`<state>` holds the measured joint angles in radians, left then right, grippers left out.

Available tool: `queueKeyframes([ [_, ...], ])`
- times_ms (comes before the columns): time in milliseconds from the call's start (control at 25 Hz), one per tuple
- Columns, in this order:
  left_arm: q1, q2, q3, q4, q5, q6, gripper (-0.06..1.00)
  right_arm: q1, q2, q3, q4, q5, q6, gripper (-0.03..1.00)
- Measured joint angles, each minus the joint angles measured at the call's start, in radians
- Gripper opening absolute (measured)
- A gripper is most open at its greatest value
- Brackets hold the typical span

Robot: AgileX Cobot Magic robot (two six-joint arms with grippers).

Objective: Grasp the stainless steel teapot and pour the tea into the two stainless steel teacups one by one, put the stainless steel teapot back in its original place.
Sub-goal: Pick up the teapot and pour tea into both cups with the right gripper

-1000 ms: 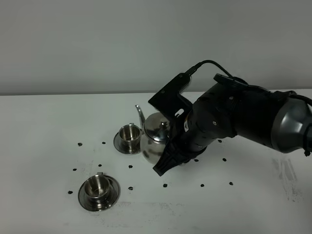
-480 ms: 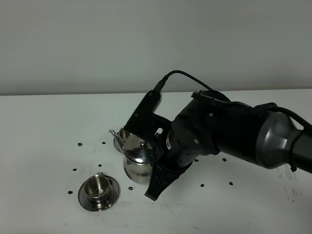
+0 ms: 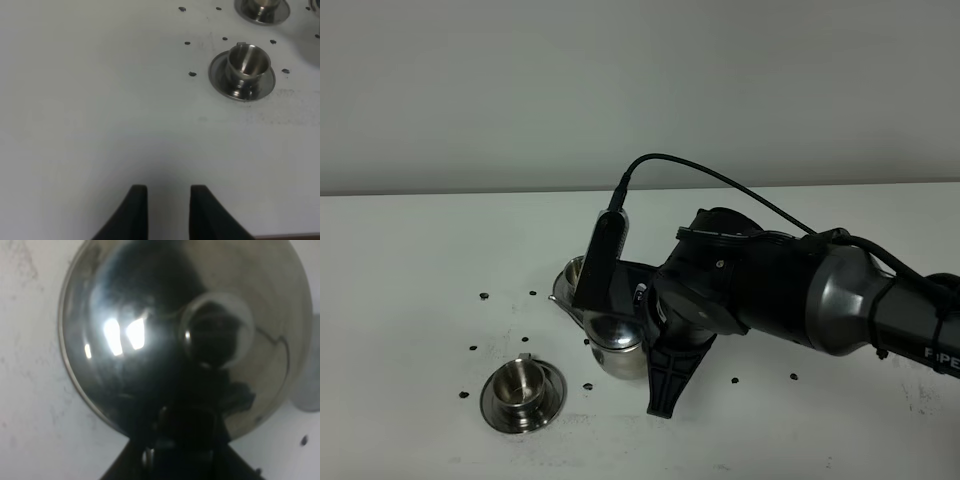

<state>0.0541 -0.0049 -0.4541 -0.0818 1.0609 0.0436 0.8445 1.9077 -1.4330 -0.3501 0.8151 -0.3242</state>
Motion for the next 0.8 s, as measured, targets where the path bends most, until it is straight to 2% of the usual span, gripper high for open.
queueKeyframes([
  [240,0.0,0.0,0.0,0.0,0.0,0.0,0.24,0.019,0.001,-0.001,0.0,0.005,-0.203,0.19],
  [600,0.0,0.0,0.0,0.0,0.0,0.0,0.24,0.019,0.098,-0.141,-0.015,0.101,-0.327,0.19],
  [800,0.0,0.0,0.0,0.0,0.0,0.0,0.24,0.019,0.117,-0.152,-0.02,0.106,-0.417,0.19],
])
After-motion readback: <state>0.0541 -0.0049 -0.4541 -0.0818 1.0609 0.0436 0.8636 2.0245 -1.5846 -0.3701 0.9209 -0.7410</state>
